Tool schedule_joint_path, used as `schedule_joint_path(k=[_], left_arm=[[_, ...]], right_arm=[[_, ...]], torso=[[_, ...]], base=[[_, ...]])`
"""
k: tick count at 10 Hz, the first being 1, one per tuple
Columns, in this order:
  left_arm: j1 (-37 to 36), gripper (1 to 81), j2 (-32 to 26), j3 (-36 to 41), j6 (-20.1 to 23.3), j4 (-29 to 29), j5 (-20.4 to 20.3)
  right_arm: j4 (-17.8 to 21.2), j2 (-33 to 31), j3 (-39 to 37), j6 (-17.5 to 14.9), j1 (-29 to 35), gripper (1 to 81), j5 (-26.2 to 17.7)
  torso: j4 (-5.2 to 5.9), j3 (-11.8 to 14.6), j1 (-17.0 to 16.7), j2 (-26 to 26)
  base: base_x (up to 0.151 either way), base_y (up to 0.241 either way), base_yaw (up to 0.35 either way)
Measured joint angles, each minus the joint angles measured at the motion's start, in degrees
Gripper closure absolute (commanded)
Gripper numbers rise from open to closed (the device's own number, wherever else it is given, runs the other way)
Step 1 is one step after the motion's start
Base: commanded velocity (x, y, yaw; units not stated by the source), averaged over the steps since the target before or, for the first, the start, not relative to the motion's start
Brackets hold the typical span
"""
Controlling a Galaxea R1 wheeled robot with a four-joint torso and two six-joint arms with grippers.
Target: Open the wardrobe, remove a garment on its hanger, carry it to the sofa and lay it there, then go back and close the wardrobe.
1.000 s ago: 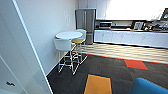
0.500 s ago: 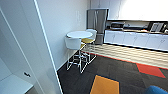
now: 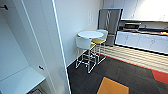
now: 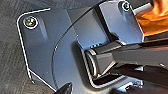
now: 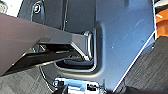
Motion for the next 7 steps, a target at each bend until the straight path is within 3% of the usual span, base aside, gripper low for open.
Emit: schedule_joint_path(k=[7], left_arm=[[-0.1,1.0,0.0,0.0,0.8,0.0,0.0]], right_arm=[[0.0,-0.2,0.0,0.0,0.0,1.0,0.3]], torso=[[0.0,0.0,0.0,0.0]], base=[[0.0,0.0,0.304]])
